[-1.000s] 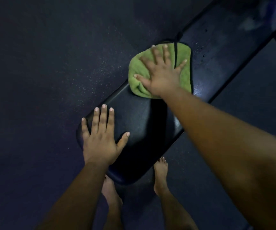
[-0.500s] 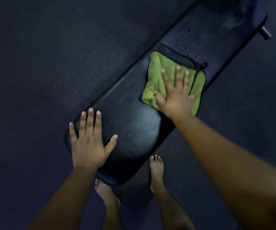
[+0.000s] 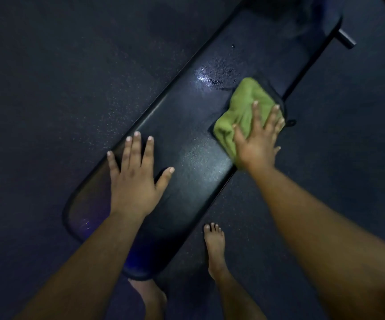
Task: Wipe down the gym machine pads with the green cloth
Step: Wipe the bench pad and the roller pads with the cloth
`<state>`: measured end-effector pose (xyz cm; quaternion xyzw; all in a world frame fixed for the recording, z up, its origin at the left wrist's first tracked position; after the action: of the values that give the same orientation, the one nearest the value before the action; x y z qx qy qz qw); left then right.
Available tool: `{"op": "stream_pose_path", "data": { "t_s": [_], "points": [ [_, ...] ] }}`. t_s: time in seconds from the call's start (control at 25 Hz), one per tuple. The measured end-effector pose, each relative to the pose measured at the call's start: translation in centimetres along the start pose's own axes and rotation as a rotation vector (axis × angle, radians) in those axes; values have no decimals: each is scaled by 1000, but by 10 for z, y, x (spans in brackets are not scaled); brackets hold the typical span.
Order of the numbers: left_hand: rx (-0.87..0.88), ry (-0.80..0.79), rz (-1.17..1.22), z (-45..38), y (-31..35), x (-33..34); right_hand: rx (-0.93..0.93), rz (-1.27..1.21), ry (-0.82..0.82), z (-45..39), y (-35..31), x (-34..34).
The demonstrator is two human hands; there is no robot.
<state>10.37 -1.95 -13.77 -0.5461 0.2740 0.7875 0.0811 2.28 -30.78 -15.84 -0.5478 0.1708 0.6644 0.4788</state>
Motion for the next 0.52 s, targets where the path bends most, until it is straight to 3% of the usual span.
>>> {"op": "stream_pose_path", "data": {
  "t_s": [0.12,0.2,0.32,0.4,0.52],
  "points": [
    [-8,-20,-37,-16,5,6,62,-68,61,-20,-4,-9],
    [-1,-10,-65,-17,5,9,-111,104,68,26,-19,11],
    [-8,18,-84,-15,5,11,-438,368,-92,102,-32,39],
    [-14,16,-100,-16,6,11,-580,476,-182,74,-40,31],
    [-21,15,-126,-16,5,11,-743,622,-171,-9,-62,7]
  ]
}}
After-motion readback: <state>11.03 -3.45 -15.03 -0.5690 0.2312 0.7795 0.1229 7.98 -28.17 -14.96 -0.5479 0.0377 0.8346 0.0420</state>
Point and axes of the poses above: each hand's wrist, its own z-axis away from the middle knuckle, its own x-axis out of the palm, y = z × x, the point moved 5 cm from there along -z, towards the middle knuckle, and after that the axes turned 7 degrees about z, right-handed, at the moved point
